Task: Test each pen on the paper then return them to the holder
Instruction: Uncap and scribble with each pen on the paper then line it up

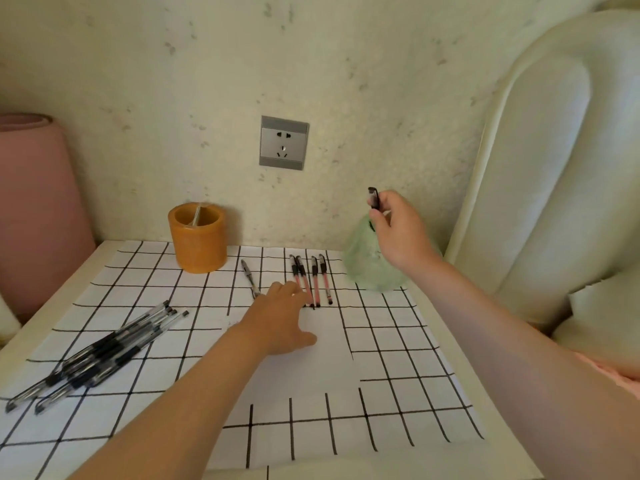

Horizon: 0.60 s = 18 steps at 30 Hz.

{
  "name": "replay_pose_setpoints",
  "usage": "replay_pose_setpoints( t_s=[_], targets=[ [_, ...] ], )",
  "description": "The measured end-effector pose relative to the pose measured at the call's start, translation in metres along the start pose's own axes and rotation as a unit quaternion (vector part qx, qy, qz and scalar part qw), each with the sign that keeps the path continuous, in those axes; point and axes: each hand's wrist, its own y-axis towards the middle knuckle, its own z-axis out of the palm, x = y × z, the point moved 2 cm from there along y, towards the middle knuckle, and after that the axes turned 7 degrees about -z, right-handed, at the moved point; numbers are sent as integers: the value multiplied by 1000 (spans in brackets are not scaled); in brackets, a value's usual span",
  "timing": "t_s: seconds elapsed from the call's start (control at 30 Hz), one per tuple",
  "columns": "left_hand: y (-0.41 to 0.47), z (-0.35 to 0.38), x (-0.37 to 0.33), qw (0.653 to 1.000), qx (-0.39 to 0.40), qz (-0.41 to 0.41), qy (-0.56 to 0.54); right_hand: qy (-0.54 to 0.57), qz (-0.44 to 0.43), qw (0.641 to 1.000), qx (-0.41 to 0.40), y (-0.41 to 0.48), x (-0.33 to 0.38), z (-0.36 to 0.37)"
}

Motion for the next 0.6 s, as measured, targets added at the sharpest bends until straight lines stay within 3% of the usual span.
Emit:
replay_pose_setpoints(
  t_s=[0.17,0.33,0.47,0.6],
  targets=[
    [6,8,5,999,45,-18,-6,-112,4,993,44,31,-35,1],
    [9,9,7,999,45,-17,-1,-262,68,951,149,33,-64,14],
    [10,10,10,999,43,-12,-3,-263,108,942,178,34,-66,22],
    [10,8,10,999,30,-14,-28,-227,70,959,155,34,-51,30]
  ],
)
